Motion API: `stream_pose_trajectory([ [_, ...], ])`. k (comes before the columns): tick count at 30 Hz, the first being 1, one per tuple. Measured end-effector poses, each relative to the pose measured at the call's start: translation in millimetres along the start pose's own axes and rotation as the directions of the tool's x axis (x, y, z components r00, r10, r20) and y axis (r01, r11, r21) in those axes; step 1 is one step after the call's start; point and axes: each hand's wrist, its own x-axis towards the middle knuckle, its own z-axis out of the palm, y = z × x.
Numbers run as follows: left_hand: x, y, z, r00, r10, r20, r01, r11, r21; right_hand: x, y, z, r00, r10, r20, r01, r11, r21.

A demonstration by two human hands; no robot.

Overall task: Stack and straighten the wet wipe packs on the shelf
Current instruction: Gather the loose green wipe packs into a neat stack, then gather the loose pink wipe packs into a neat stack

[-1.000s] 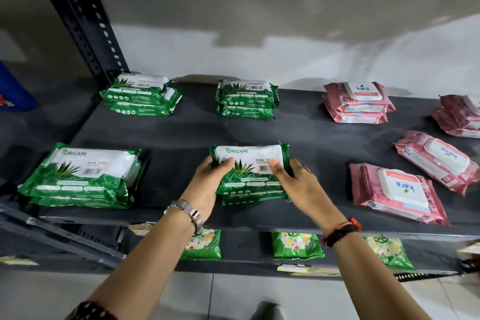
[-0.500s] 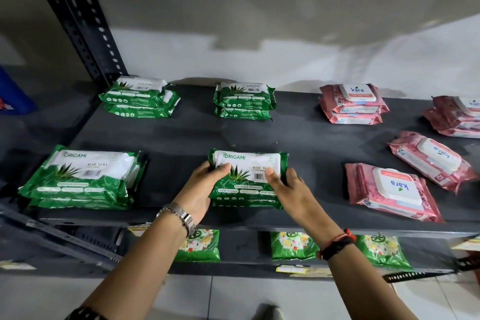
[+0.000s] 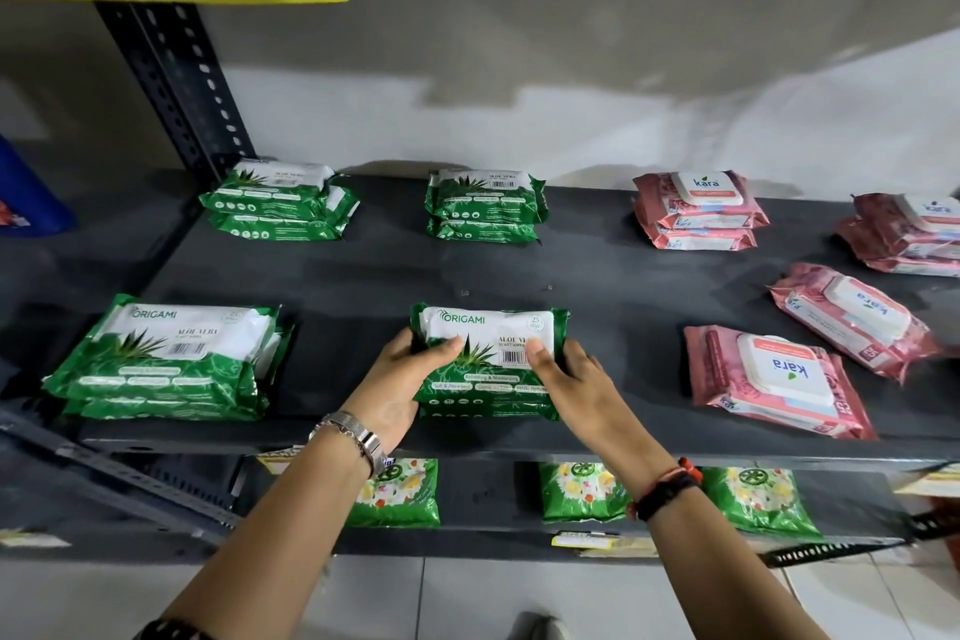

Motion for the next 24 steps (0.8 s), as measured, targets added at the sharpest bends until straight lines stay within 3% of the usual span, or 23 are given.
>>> stream_pose_trajectory([
  [8,-1.6,1.3,0.8,1.000,0.014,-0.010,-0.014,0.999,0.029,1.3,1.7,-3.7,0.999,0.022,0.029,-0.022,1.000,0.003],
  [11,-4.1,5.3,0.8,0.984,0.110,-0.140,-0.077,0.973,0.219,-1.6,0.8,-14.0,0.999,-0.014,-0.030,0.011,0.993,-0.114],
  [13,-8.0,10.5,5.7,0.894,0.373,-0.247,-0.196,0.823,0.533,-2.0,0.2,-29.2,0.987,-0.104,-0.123,0.075,0.972,-0.224],
  [15,-12.5,16.0,23.8,0.733,0.663,-0.152,-0.335,0.547,0.767,-0.8,0.2,-50.0,0.954,-0.229,-0.193,0.165,0.940,-0.299],
  [16,-14.0,17.5,36.2,0.669,0.741,-0.062,-0.379,0.411,0.829,1.2,0.3,-60.5,0.935,-0.282,-0.215,0.202,0.922,-0.332],
  [19,-13.4,14.7,92.1,0.579,0.789,0.204,-0.448,0.099,0.888,9.4,9.6,-105.4,0.891,-0.367,-0.268,0.236,0.877,-0.418],
  [21,-9.6,6.8,129.0,0.563,0.763,0.317,-0.475,-0.015,0.880,17.3,23.3,-140.6,0.875,-0.393,-0.283,0.222,0.845,-0.486],
  [24,5.7,-14.6,172.1,0.593,0.689,0.417,-0.453,-0.143,0.880,30.6,55.1,-202.0,0.868,-0.369,-0.332,0.126,0.810,-0.573],
])
